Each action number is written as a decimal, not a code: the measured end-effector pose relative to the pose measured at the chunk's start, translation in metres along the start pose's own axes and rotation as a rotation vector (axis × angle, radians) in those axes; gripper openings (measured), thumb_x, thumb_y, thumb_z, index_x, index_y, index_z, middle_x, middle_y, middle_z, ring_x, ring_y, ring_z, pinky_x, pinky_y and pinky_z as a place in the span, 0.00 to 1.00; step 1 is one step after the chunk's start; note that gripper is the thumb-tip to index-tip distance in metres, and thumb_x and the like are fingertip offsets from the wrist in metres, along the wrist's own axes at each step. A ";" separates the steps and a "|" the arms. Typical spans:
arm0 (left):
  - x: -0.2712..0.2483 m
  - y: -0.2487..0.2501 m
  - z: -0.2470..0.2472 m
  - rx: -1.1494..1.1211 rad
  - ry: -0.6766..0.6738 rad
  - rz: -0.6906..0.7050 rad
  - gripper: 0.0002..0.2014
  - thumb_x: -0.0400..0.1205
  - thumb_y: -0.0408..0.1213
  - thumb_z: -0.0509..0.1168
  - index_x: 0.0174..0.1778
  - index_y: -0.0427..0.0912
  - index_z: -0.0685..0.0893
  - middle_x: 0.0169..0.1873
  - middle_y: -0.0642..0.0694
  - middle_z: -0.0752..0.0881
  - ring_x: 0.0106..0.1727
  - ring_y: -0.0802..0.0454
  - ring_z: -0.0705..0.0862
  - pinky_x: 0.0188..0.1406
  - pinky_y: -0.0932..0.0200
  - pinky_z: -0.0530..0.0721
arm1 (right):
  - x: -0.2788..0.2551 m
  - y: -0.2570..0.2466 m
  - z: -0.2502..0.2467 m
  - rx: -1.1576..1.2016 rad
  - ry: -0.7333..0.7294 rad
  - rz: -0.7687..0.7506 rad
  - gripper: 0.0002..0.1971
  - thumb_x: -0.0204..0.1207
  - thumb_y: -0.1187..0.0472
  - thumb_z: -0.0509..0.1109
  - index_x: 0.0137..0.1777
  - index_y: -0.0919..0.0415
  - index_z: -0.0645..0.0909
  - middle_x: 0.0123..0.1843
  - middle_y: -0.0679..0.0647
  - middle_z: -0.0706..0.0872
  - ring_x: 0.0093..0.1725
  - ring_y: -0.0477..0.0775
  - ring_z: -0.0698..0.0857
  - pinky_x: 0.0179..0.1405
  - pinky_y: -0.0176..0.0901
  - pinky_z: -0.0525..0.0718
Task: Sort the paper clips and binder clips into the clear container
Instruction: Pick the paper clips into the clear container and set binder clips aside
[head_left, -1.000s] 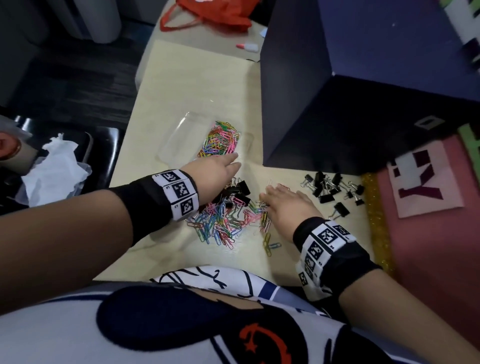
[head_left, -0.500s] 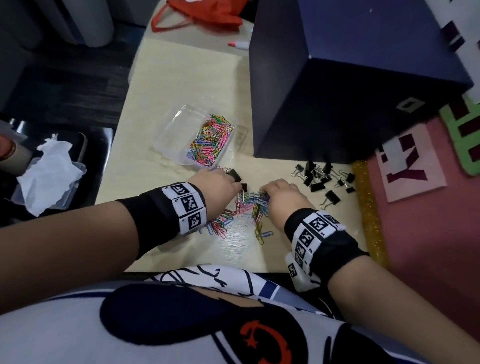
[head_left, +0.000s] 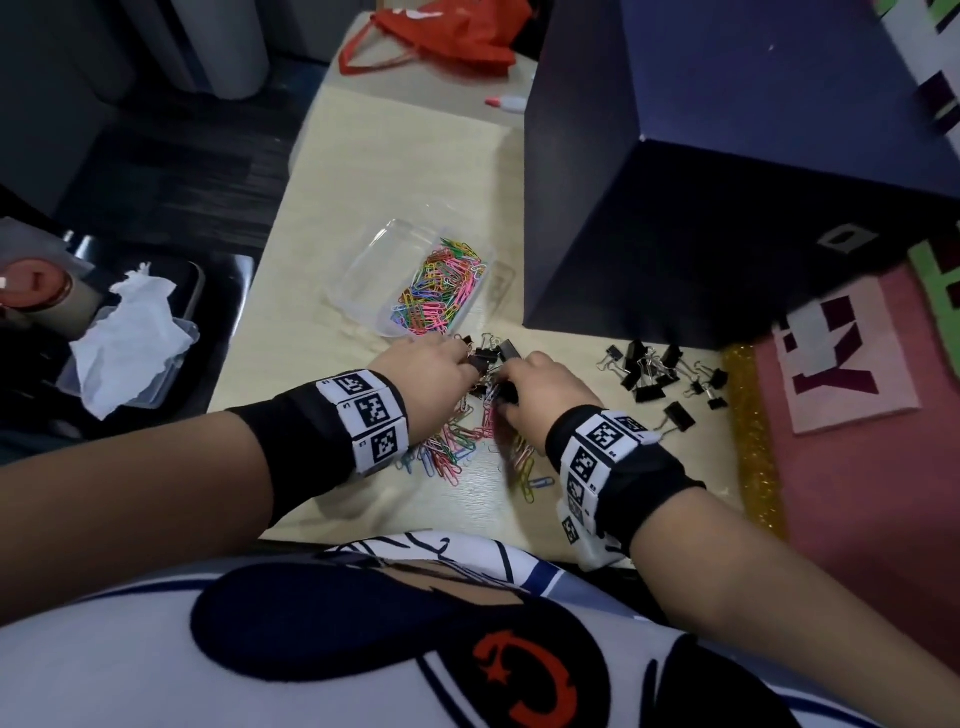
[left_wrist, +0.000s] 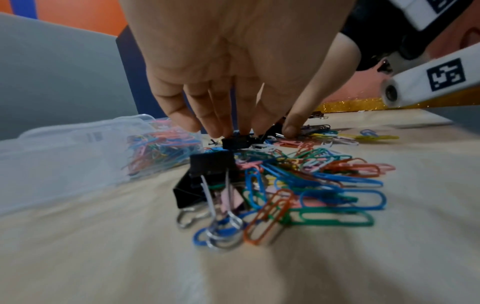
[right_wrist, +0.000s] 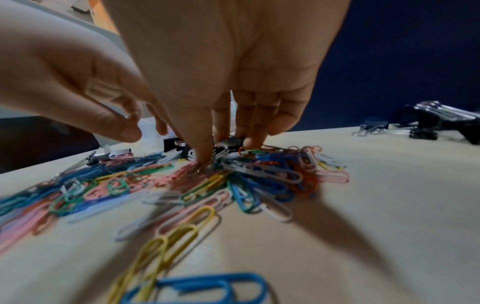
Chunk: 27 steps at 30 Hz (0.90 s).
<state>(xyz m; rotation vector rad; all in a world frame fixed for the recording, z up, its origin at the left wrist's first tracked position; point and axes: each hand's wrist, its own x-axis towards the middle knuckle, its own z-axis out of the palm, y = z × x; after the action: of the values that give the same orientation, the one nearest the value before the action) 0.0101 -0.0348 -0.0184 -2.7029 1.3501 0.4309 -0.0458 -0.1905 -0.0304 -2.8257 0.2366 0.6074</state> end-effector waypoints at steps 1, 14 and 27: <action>-0.001 0.001 0.000 -0.001 -0.005 -0.007 0.15 0.83 0.38 0.57 0.64 0.45 0.78 0.59 0.43 0.78 0.62 0.41 0.76 0.55 0.46 0.76 | -0.001 0.002 0.000 0.048 0.020 0.012 0.18 0.77 0.54 0.68 0.66 0.50 0.76 0.61 0.54 0.76 0.61 0.59 0.79 0.62 0.52 0.80; 0.006 0.024 -0.001 -0.039 -0.294 0.276 0.23 0.78 0.46 0.66 0.69 0.50 0.72 0.61 0.48 0.76 0.61 0.44 0.80 0.43 0.54 0.78 | -0.014 0.057 -0.029 0.542 0.446 0.476 0.09 0.79 0.59 0.67 0.57 0.56 0.76 0.52 0.51 0.83 0.49 0.56 0.83 0.43 0.37 0.72; 0.008 0.020 0.008 0.077 -0.249 0.089 0.21 0.78 0.35 0.66 0.67 0.46 0.71 0.57 0.43 0.75 0.57 0.41 0.81 0.41 0.49 0.79 | -0.030 0.018 0.007 0.159 -0.102 0.202 0.47 0.61 0.41 0.81 0.77 0.52 0.62 0.67 0.54 0.62 0.66 0.56 0.74 0.68 0.50 0.78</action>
<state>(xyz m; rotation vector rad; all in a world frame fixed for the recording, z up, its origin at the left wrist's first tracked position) -0.0027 -0.0516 -0.0275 -2.4378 1.3876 0.6821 -0.0791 -0.2024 -0.0271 -2.6289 0.5308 0.7372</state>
